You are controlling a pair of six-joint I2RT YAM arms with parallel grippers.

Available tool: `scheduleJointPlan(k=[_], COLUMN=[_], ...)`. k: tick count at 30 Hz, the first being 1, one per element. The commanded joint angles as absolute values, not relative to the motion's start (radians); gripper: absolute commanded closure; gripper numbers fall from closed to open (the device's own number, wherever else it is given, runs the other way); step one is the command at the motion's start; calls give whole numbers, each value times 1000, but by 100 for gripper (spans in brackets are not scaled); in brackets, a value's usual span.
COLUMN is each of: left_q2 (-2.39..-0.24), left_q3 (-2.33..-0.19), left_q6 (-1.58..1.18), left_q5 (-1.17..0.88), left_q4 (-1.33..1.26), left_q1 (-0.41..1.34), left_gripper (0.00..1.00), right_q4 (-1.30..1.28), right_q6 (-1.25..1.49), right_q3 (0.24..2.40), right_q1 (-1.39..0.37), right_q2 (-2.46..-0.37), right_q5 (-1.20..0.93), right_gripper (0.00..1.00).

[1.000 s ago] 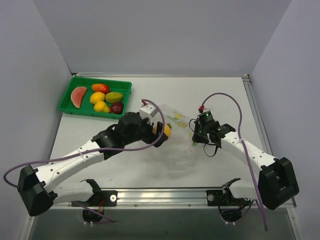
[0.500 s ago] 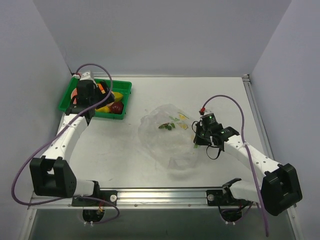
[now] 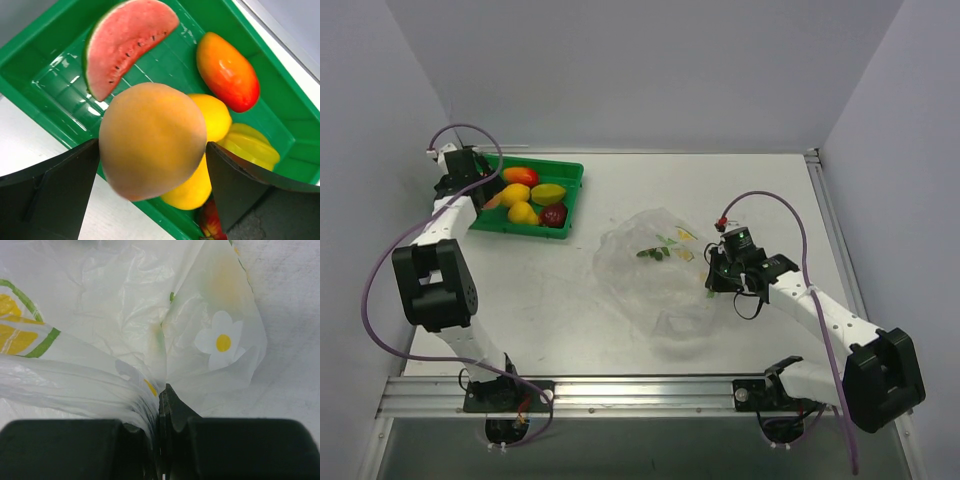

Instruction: Untie the knot of the plastic bag and take out the fruit

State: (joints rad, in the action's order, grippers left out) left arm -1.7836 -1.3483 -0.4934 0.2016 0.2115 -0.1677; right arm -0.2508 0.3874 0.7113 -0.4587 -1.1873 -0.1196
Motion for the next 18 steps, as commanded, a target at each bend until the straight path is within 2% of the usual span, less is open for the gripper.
scheduleJointPlan(k=[1, 9, 13, 16, 17, 18], left_q2=[-1786, -1732, -1581, -1455, -1422, -1392], left_q3=[-1407, -1391, -1295, -1203, -1181, -1136], left_q6=[-466, -449, -460, -420, -394, -381], left_q5=[226, 212, 196, 184, 183, 172], left_q4=[144, 172, 167, 176, 181, 195], left_q1=[-178, -175, -131, -37, 30, 55], left_gripper=[3, 3, 2, 3, 3, 3], right_q4=[-265, -272, -297, -324, -334, -344], right_q6=[371, 380, 379, 373, 365, 342], right_q3=[710, 739, 767, 790, 810, 821], right_q1=[-456, -457, -459, -463, -465, -466], right_q2=[-1184, -1170, -1158, -1135, -1128, -1114], right_q5=[-129, -140, -137, -130, -127, -126], right_gripper=[100, 99, 91, 57, 39, 32])
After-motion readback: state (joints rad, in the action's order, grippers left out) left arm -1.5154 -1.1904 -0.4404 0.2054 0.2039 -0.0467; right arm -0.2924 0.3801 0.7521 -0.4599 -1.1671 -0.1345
